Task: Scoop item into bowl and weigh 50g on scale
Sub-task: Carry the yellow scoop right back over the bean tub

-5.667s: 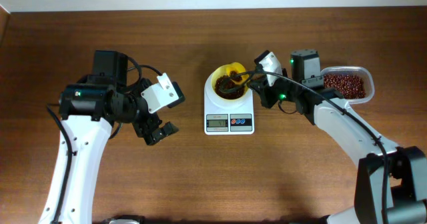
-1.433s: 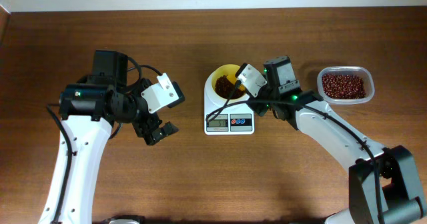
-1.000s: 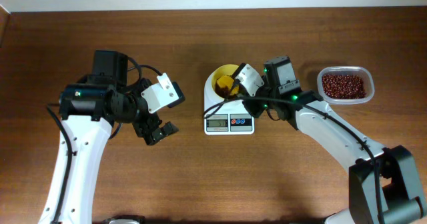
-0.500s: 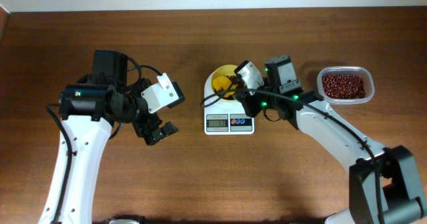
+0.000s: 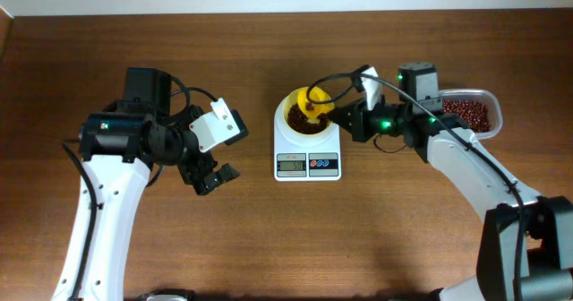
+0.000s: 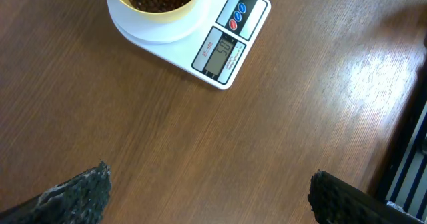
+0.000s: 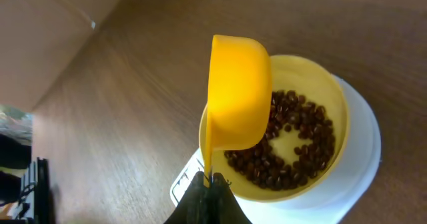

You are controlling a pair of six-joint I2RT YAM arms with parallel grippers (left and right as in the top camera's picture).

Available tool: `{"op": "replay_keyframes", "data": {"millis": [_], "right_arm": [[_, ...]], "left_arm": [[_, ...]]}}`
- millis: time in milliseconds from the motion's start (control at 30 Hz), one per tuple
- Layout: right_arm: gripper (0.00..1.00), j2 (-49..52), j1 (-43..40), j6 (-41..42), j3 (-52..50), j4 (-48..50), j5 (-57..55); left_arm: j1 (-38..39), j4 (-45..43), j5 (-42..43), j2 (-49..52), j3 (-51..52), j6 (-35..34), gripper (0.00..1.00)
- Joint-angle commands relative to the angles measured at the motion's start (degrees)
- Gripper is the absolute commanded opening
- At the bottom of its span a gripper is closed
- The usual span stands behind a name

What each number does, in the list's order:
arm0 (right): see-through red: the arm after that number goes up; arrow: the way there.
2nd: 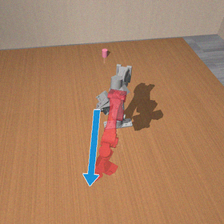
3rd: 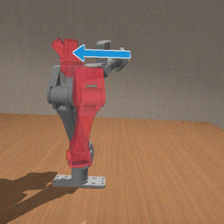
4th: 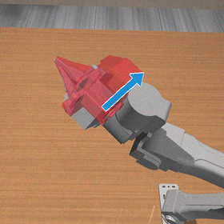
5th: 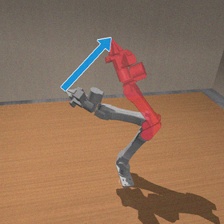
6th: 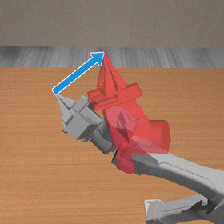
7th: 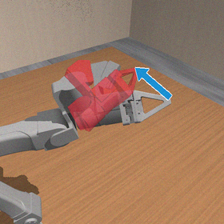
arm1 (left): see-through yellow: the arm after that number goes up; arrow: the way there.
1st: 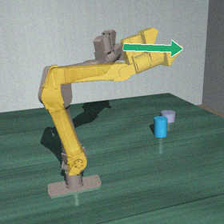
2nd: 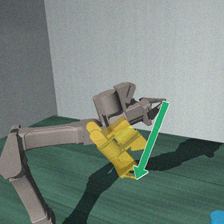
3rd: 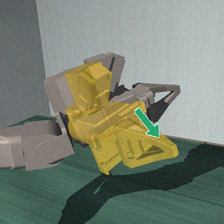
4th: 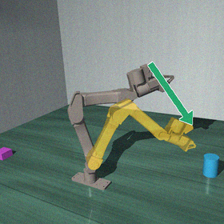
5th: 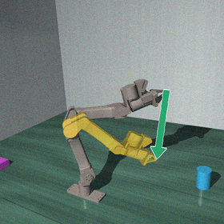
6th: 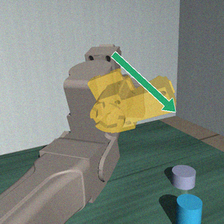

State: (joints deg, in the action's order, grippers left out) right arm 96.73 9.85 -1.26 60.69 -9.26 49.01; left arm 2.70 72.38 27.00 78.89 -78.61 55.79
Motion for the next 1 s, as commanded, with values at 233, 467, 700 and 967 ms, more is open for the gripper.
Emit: {"op": "replay_keyframes", "data": {"millis": [233,467,700,967], "right_arm": [[0.04,-0.59,-0.61,2.21,0.52,10.91,3.72],[0.04,-0.61,-1.70,7.78,0.52,14.21,3.74],[0.04,-1.66,-17.66,7.74,0.52,12.26,6.93],[0.04,-1.75,-37.44,-6.38,0.52,-10.10,5.75]], "left_arm": [[0.02,-0.07,1.03,-0.76,-0.94,0.90,0.99],[0.02,-0.07,1.03,-0.74,-0.94,0.90,0.99],[0.02,-0.07,1.03,-0.76,-0.94,0.90,0.99],[0.02,-0.07,1.03,-0.76,-0.94,0.90,0.99]]}}
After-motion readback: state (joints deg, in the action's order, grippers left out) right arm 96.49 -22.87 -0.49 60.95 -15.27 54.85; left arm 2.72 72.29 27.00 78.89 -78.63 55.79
